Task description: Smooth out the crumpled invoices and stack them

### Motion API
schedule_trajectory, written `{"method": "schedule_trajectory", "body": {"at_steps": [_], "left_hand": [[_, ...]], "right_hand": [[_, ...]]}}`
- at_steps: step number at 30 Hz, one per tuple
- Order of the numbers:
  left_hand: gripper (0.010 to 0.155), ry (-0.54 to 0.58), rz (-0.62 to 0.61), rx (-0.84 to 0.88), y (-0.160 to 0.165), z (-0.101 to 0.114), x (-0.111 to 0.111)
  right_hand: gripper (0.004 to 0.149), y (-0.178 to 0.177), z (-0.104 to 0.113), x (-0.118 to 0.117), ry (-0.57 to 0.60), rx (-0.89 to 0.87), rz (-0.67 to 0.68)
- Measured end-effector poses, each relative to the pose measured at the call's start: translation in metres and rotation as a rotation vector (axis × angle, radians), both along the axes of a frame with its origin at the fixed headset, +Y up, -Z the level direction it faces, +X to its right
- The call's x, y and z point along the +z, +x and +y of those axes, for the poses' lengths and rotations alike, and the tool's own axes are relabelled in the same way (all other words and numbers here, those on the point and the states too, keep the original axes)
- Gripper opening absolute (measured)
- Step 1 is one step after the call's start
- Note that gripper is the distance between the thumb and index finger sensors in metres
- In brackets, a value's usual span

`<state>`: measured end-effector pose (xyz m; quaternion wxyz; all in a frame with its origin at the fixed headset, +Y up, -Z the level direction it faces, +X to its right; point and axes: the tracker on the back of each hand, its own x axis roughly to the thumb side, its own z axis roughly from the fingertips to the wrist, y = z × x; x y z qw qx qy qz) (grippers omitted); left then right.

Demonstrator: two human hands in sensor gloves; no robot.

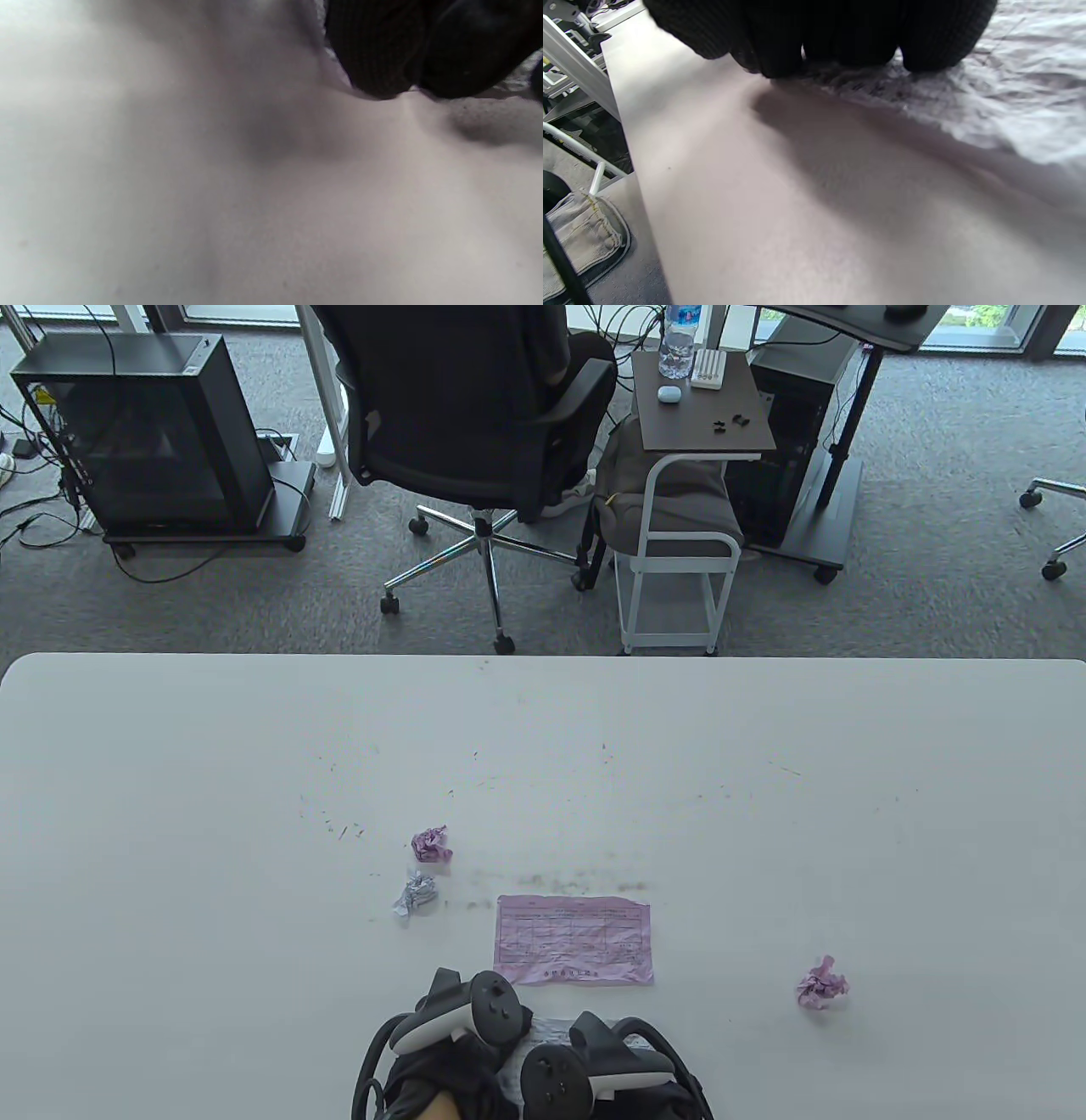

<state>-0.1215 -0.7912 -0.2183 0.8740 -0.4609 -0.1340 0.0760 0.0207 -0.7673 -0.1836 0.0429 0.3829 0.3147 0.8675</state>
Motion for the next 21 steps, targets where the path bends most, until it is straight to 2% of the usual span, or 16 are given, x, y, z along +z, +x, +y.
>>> {"method": "schedule_trajectory", "body": {"at_steps": [5,11,13,14,17,19,21], "left_hand": [[0.093,0.001,0.0,0.004,0.0,0.001,0.0],[0.093,-0.004,-0.002,0.008,0.001,0.001,0.001],[0.093,-0.01,-0.003,0.011,0.001,0.001,0.001],[0.094,-0.014,-0.003,0.013,0.001,0.001,0.0],[0.094,-0.018,0.0,0.012,0.001,0.001,0.0],[0.093,-0.015,0.001,0.013,0.001,0.001,0.0],[0.094,-0.014,0.002,0.015,0.001,0.001,0.001]], "right_hand": [[0.04,0.026,-0.001,-0.014,-0.152,0.025,-0.18],[0.04,0.056,0.001,-0.025,-0.176,0.017,-0.279],[0.041,0.072,0.011,-0.03,-0.098,-0.094,-0.361],[0.042,0.084,0.018,-0.033,-0.015,-0.173,-0.452],[0.05,0.106,0.025,-0.035,0.159,-0.264,-0.665],[0.053,0.112,0.02,-0.036,0.141,-0.221,-0.729],[0.059,0.111,0.011,-0.037,0.116,-0.142,-0.732]]}}
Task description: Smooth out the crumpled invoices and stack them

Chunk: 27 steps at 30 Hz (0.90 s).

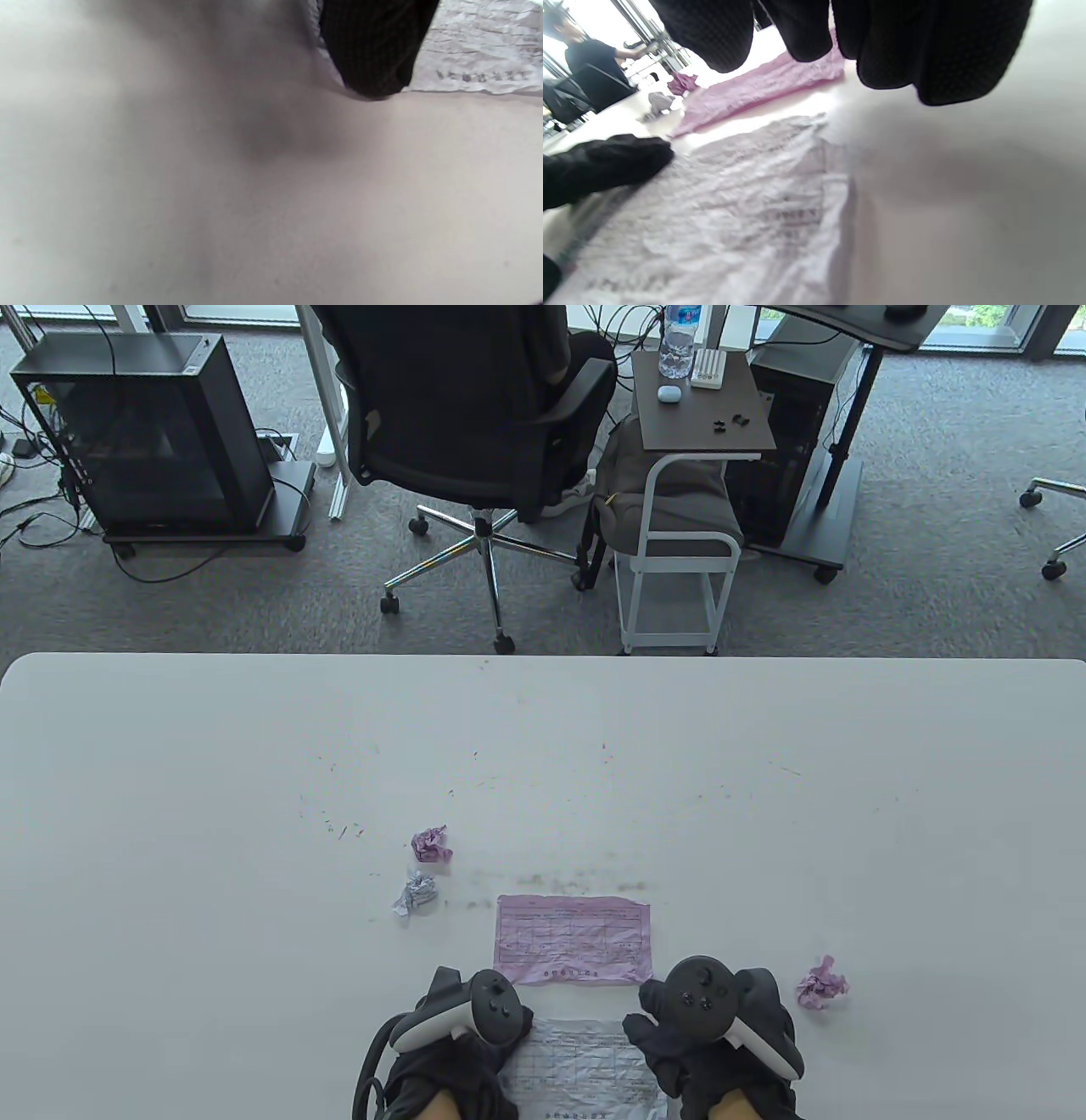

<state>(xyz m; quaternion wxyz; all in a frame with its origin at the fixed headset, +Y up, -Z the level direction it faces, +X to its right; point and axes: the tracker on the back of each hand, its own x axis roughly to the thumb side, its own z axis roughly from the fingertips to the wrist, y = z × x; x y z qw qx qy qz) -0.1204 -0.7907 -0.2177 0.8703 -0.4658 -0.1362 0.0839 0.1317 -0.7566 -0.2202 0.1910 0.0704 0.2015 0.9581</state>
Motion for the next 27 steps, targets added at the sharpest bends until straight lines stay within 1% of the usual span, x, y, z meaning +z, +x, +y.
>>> {"method": "schedule_trajectory", "body": {"at_steps": [2,3,4,5,7,10,14,20,23,25,27], "left_hand": [[0.093,0.001,-0.001,0.0,0.0,0.0,0.0],[0.093,0.002,-0.002,0.001,-0.001,0.0,0.0],[0.093,0.002,-0.001,0.002,-0.001,0.0,0.0],[0.093,0.002,-0.002,0.001,-0.001,0.0,0.0],[0.093,0.001,-0.003,-0.001,-0.001,0.0,-0.001],[0.093,0.002,-0.003,-0.002,-0.001,0.0,-0.001],[0.093,0.002,-0.003,-0.003,-0.001,0.0,0.0],[0.093,0.004,-0.004,-0.003,-0.001,0.0,0.0],[0.093,0.006,-0.004,-0.002,-0.001,0.0,0.0],[0.093,0.006,-0.003,-0.002,-0.001,0.0,-0.001],[0.093,0.007,-0.004,-0.002,-0.001,0.0,-0.001]], "right_hand": [[0.064,-0.005,-0.01,-0.002,-0.025,0.008,0.02],[0.065,-0.008,-0.012,-0.001,-0.017,0.032,0.014],[0.067,-0.012,-0.013,-0.003,0.038,0.102,0.037],[0.067,-0.014,-0.015,-0.004,0.053,0.128,0.063],[0.068,-0.02,-0.017,-0.003,0.052,0.191,0.064],[0.064,-0.027,-0.017,-0.002,0.07,0.203,0.022],[0.058,-0.031,-0.016,-0.001,0.099,0.199,0.032],[0.043,-0.033,-0.014,0.0,0.136,0.197,0.043],[0.04,-0.027,-0.009,-0.001,0.115,0.138,0.026],[0.04,-0.02,-0.006,-0.002,0.056,0.055,0.039],[0.04,-0.014,-0.006,-0.003,0.021,-0.075,0.055]]}}
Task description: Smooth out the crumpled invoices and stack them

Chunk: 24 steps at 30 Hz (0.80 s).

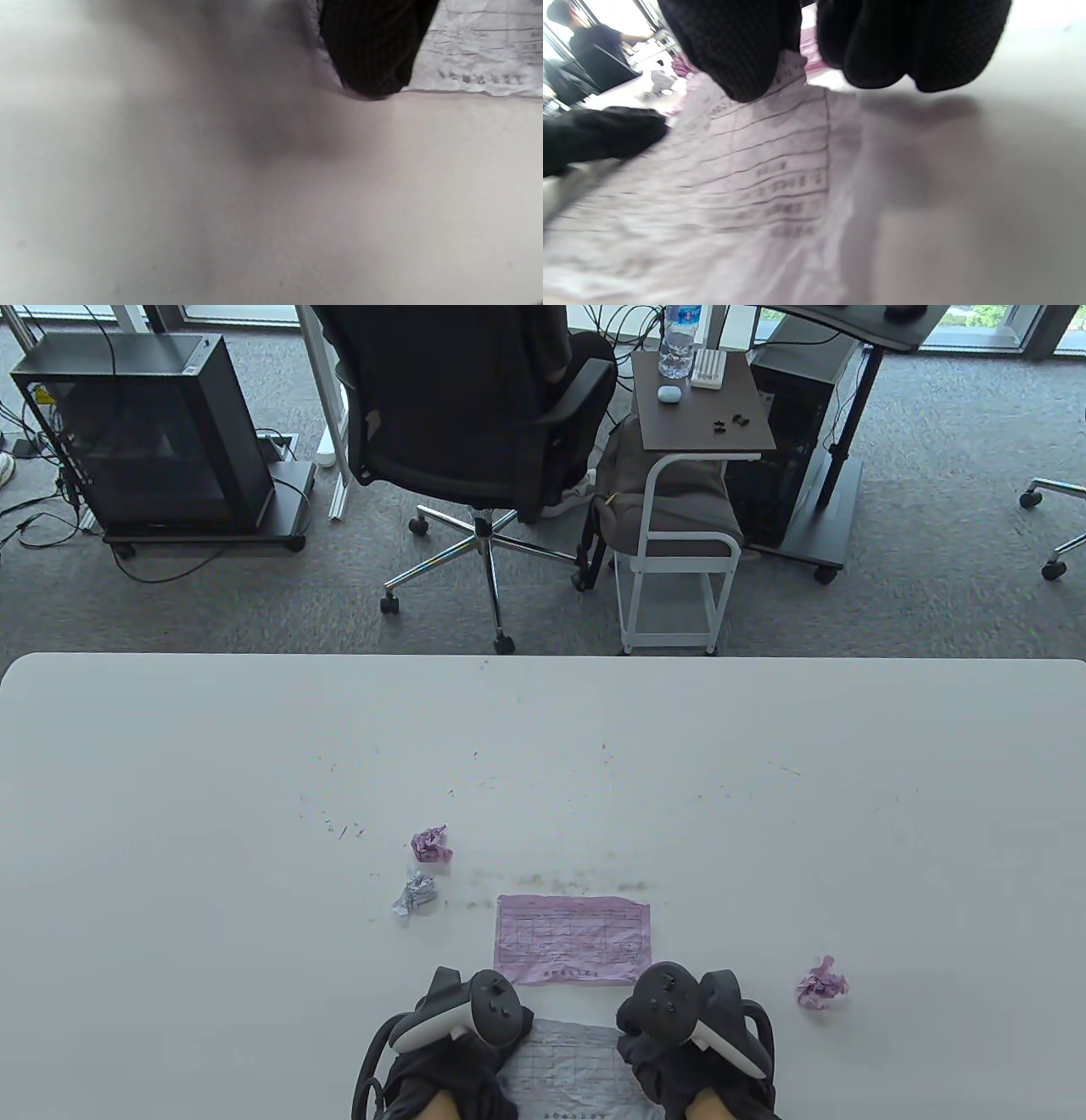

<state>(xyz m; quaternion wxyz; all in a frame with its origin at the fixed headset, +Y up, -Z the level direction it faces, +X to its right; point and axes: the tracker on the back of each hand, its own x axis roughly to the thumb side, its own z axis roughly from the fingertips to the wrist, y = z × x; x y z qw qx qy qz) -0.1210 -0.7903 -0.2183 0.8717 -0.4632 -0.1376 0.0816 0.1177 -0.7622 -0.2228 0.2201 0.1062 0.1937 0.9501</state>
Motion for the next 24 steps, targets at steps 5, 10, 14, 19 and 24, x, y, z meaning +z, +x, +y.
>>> {"method": "schedule_trajectory", "body": {"at_steps": [5,10,14,19,24], "left_hand": [[0.093,-0.001,0.001,0.0,0.0,0.0,0.0],[0.092,0.0,0.0,-0.001,0.001,0.0,0.0],[0.092,0.0,0.002,0.0,0.001,0.0,0.0],[0.093,0.002,0.002,0.004,0.0,0.0,0.0],[0.093,0.001,-0.001,-0.001,0.001,-0.001,0.0]], "right_hand": [[0.05,0.012,-0.004,-0.002,-0.136,-0.292,-0.086],[0.08,0.011,-0.015,-0.003,-0.253,-0.382,-0.139],[0.072,0.004,-0.019,-0.003,-0.269,-0.29,-0.148],[0.039,-0.001,-0.011,-0.002,-0.138,-0.189,-0.162],[0.041,0.003,-0.006,-0.002,-0.121,-0.275,-0.138]]}}
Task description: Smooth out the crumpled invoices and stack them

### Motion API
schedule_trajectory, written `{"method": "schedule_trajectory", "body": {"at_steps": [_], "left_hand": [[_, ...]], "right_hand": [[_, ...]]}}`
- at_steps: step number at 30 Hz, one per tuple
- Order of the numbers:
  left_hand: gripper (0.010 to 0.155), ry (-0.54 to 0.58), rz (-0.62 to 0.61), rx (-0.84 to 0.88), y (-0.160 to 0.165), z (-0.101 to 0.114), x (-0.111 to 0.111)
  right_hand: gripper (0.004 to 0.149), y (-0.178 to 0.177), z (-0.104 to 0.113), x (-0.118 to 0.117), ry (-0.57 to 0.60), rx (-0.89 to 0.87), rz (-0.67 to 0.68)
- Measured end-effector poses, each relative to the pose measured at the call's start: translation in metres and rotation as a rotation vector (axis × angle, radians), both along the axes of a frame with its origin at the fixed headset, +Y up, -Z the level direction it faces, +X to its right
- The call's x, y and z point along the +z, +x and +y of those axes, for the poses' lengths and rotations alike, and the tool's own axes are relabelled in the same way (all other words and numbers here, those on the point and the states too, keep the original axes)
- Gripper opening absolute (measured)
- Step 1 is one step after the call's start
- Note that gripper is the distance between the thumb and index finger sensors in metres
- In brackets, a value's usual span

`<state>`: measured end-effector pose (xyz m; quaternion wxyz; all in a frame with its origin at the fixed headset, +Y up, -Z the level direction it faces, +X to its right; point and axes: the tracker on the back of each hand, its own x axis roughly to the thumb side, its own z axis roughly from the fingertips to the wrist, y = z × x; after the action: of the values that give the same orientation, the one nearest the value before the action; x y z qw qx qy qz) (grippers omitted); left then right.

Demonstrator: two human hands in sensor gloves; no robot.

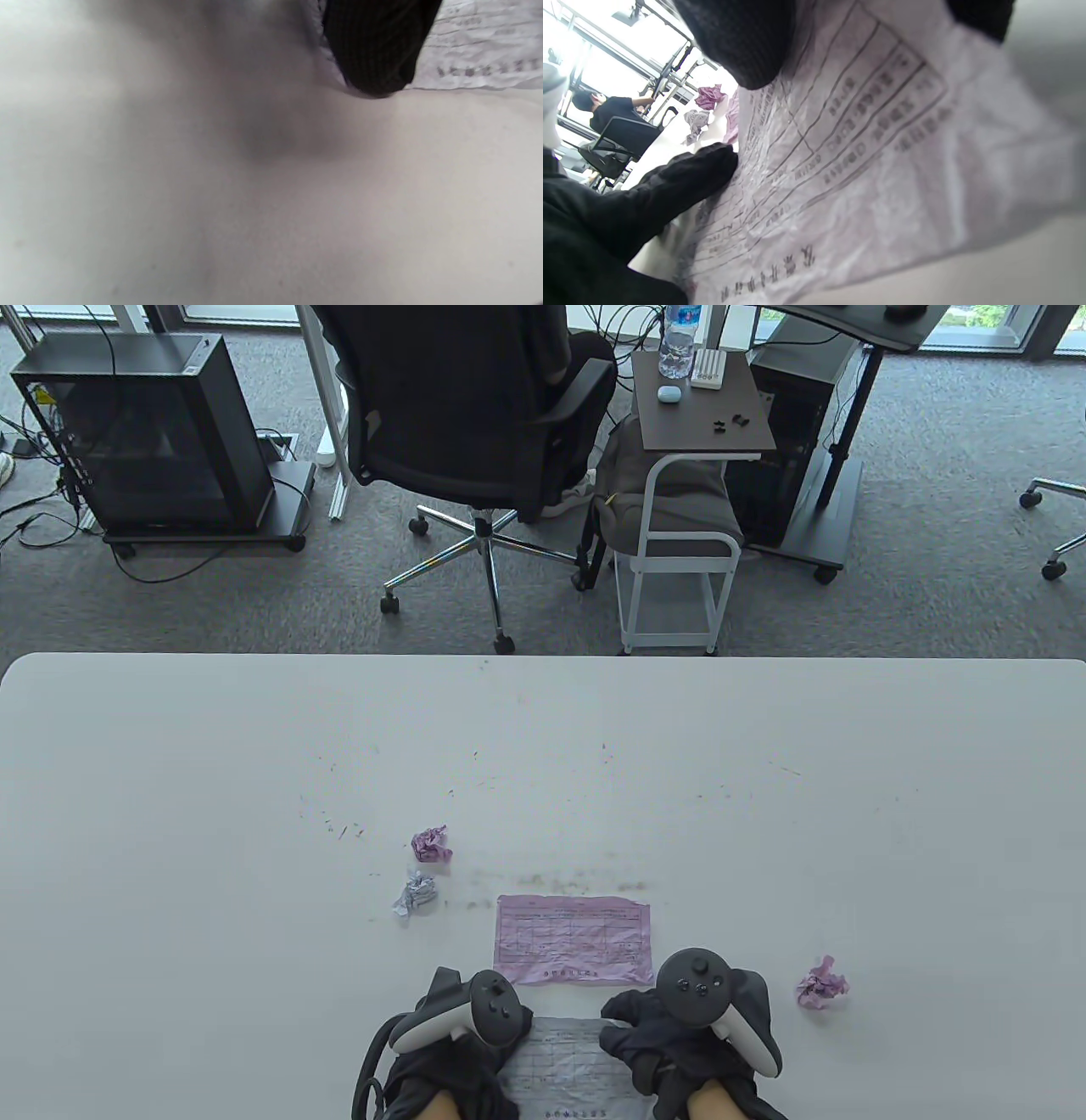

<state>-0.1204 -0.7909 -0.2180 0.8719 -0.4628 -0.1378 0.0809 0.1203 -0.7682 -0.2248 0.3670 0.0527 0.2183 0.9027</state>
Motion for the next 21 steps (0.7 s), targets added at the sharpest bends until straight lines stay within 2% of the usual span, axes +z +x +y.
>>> {"method": "schedule_trajectory", "body": {"at_steps": [2,3,4,7,10,12,14,16,18,21], "left_hand": [[0.094,-0.004,0.0,-0.009,0.0,0.0,0.0],[0.094,-0.004,0.002,-0.012,0.0,0.0,0.0],[0.094,-0.003,0.004,-0.017,0.001,0.0,0.0],[0.095,0.003,0.008,-0.023,0.0,0.001,0.001],[0.096,0.012,0.048,0.058,-0.007,0.004,-0.001],[0.096,0.034,0.117,0.179,-0.016,0.01,-0.004],[0.095,0.102,0.185,0.334,-0.026,0.016,-0.007],[0.096,0.148,0.286,0.493,-0.036,0.022,-0.009],[0.096,0.243,0.372,0.678,-0.043,0.029,-0.011],[0.098,0.365,0.44,0.909,-0.05,0.035,-0.011]], "right_hand": [[0.042,0.001,0.002,0.001,0.048,0.006,0.016],[0.042,0.001,0.003,0.001,0.111,0.001,0.026],[0.041,0.0,0.006,0.001,0.222,-0.016,0.037],[0.041,-0.006,0.015,0.003,0.316,0.027,0.074],[0.041,-0.01,0.03,0.007,0.468,0.095,0.135],[0.04,-0.011,0.038,0.009,0.536,0.159,0.189],[0.04,-0.01,0.046,0.011,0.584,0.2,0.215],[0.04,-0.008,0.052,0.012,0.607,0.148,0.19],[0.04,-0.002,0.06,0.014,0.609,0.034,0.146],[0.04,0.012,0.068,0.015,0.612,-0.142,0.051]]}}
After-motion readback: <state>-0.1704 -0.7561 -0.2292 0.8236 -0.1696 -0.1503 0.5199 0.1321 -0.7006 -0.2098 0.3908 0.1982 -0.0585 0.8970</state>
